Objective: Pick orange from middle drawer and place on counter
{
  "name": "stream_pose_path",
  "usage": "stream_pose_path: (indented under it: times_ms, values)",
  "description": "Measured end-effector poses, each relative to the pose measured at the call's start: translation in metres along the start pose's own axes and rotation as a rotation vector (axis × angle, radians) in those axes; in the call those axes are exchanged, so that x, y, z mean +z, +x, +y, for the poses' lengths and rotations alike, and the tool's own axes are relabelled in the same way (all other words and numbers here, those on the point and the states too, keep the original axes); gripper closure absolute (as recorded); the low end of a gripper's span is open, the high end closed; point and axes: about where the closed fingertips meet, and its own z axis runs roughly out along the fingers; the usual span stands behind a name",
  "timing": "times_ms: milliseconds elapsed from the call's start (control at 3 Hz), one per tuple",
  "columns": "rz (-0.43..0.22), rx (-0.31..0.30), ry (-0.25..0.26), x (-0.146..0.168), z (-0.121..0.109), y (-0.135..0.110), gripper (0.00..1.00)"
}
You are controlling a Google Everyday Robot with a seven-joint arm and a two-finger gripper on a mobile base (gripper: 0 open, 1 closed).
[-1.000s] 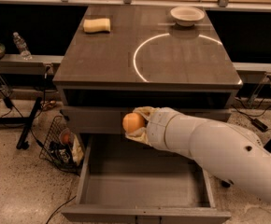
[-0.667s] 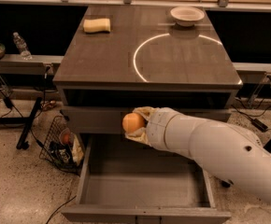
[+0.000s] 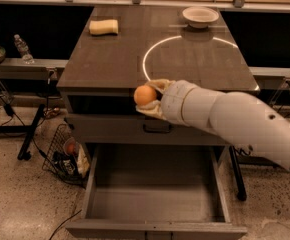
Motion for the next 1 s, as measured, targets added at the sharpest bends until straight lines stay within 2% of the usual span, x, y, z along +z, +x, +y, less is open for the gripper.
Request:
stream_pose_path:
  times_ms: [333, 667, 1000]
  values:
    - [-0.088, -0.035, 0.045, 0.026, -0.064, -0.028, 1.0]
    - [-0.148, -0.044, 0.053, 0.054, -0.094, -0.05, 1.0]
    - [-0.182, 0.05, 0.073, 0.091, -0.123, -0.042, 1.0]
